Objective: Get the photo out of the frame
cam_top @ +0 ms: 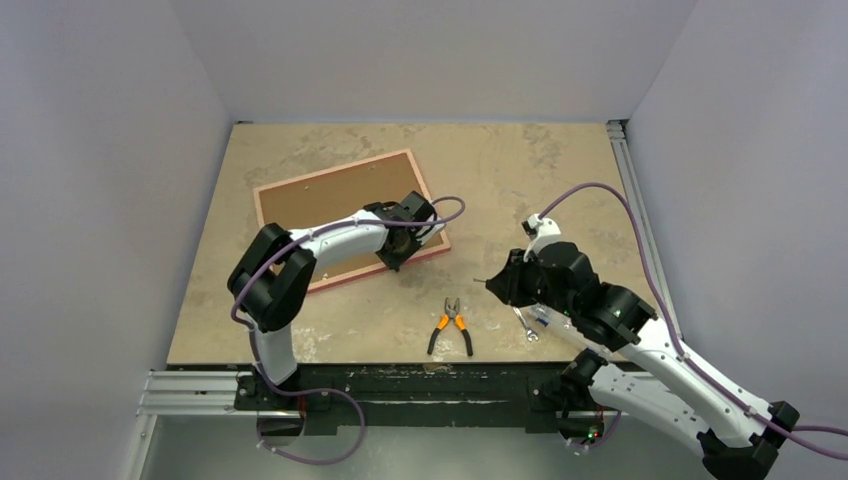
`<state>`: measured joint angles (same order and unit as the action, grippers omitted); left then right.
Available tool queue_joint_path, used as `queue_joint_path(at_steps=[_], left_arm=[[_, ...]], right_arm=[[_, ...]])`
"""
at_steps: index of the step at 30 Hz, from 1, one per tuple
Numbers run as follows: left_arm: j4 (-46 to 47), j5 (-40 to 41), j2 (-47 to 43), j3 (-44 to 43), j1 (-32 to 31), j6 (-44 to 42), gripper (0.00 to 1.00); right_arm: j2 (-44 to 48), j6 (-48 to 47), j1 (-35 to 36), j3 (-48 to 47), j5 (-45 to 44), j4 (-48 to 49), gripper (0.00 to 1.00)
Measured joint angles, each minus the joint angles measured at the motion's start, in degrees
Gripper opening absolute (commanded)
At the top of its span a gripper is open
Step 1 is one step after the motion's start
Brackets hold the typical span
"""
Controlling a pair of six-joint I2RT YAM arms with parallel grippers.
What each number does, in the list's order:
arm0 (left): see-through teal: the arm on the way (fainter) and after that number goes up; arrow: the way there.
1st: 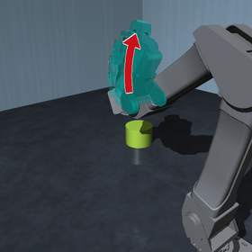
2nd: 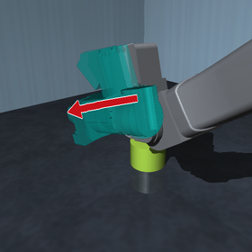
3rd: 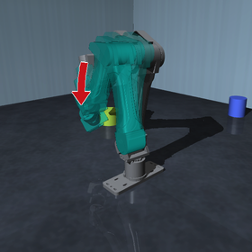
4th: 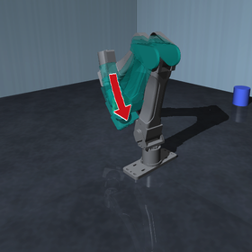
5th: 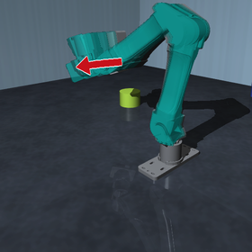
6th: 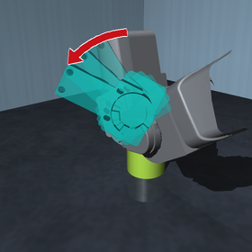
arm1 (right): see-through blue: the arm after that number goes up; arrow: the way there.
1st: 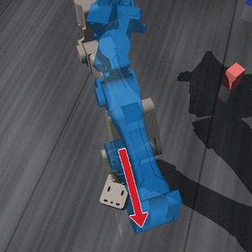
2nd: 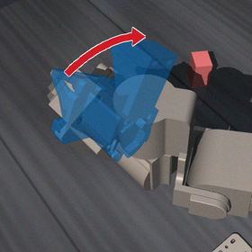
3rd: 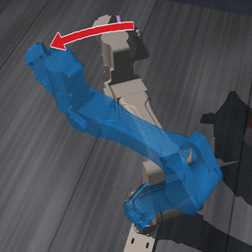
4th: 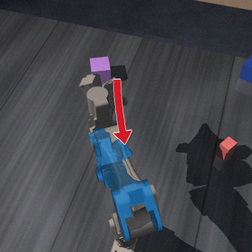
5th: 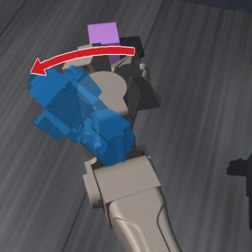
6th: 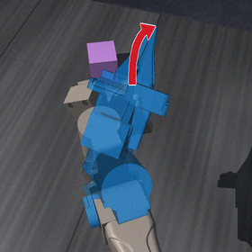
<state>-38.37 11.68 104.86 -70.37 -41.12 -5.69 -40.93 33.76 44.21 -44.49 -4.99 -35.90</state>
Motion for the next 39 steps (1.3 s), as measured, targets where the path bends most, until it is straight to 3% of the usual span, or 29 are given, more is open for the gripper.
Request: queue_joint_path(at_steps=[16,20,22,26,33,39], left_arm=[[-4.66,-8.83,13.77,-21.55,5.95,23.78,0.0],[-1.22,-13.75,14.27,-22.58,7.85,31.56,0.35],[0.5,-15.43,12.79,-21.62,8.44,34.73,0.46],[1.9,-16.35,3.45,-14.84,8.41,36.68,0.52],[2.73,-15.32,-25.07,4.39,8.22,33.79,0.54],[2.71,-14.23,-33.79,21.55,7.13,33.64,0.59]], right_arm=[[-5.38,0.87,0.0,0.5,0.26,2.14,0.0],[-9.01,2.29,0.0,0.59,1.66,4.11,0.0],[-10.97,2.64,0.0,0.59,1.92,4.92,0.0],[-17.14,2.75,-0.02,-0.24,2.62,5.86,0.0],[-27.71,1.97,0.0,-8.39,1.73,6.56,0.0],[-38.18,0.68,-0.02,-19.61,-0.11,7.69,0.0]])
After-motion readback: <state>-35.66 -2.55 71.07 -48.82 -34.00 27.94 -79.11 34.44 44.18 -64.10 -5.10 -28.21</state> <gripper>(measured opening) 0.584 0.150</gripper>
